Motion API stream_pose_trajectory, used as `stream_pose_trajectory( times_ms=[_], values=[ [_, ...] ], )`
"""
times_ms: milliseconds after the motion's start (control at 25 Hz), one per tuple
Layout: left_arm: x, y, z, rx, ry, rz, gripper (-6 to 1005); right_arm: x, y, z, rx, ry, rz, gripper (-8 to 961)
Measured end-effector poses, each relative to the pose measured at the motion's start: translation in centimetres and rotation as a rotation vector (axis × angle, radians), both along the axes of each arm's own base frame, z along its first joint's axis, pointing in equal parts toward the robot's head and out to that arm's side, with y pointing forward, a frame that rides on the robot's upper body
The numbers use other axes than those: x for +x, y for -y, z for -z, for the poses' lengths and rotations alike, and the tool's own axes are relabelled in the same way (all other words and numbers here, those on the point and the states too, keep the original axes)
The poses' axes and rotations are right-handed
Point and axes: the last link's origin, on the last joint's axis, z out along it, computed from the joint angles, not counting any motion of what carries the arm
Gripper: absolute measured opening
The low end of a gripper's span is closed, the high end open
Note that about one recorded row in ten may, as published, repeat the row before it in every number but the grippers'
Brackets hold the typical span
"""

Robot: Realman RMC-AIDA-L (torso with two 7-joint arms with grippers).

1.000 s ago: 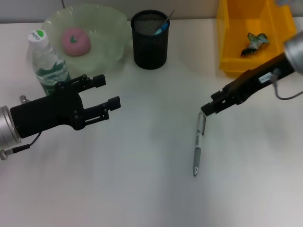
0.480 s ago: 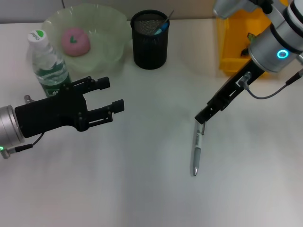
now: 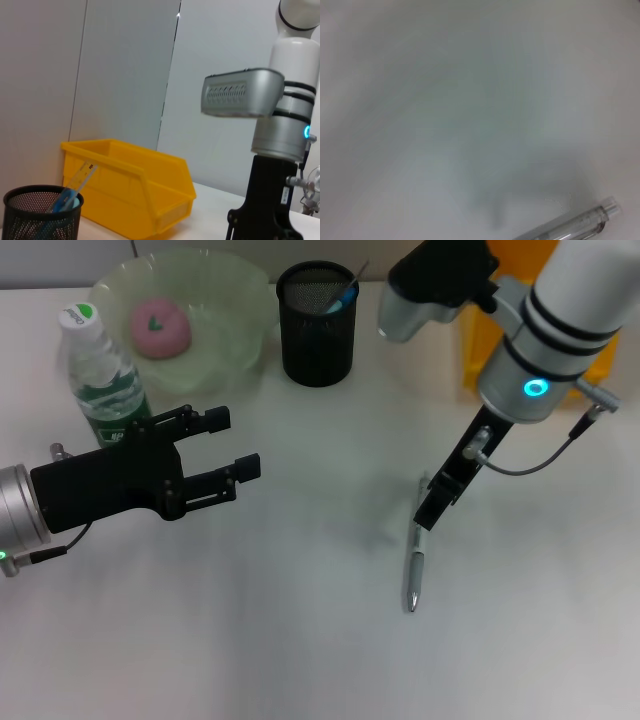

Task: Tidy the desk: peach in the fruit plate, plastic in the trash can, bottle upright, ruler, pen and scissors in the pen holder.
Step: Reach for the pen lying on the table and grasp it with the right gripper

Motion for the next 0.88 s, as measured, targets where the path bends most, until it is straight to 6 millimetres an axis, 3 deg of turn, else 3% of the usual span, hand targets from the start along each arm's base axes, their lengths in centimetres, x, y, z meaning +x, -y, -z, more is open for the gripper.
stream_pose_trajectory(
  times_ms=[240,880],
  values=[
    [0.0,0.2,0.0,-0.004,0.003,0.0,754,-0.3,0.2,1.7,-0.008,0.019,0.026,593],
    [0.2,0.0,0.0,-0.008,0.005,0.01,754,-0.2,0.7,2.7,0.005,0.098,0.034,580]
  ],
)
